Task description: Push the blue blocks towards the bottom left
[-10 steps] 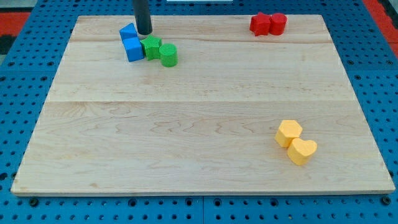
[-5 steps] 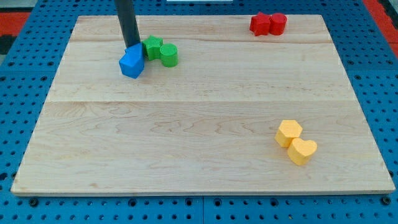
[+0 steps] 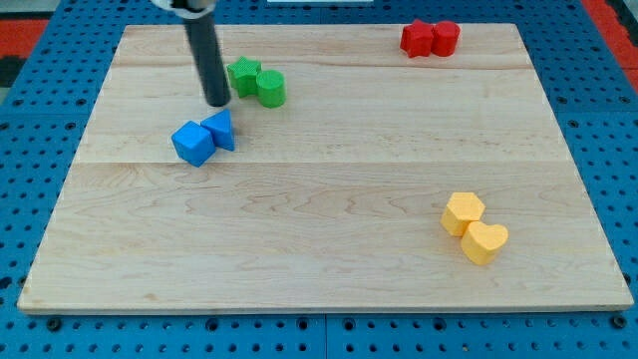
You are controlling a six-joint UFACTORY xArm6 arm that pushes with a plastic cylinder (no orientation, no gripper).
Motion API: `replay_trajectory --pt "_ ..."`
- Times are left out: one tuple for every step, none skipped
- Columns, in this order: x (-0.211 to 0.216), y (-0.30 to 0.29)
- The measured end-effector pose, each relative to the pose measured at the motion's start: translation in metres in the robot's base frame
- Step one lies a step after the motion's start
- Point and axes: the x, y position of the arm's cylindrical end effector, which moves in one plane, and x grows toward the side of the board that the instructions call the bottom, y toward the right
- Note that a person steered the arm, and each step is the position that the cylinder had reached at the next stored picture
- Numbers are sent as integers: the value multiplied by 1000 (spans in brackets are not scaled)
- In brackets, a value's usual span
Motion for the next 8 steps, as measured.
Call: replay_trajectory --pt "24 28" --pt "30 -16" --pt "56 -43" --pt "91 -64" --pt "105 -73" --pt "130 -74" --pt "152 -74" --pt "177 -66"
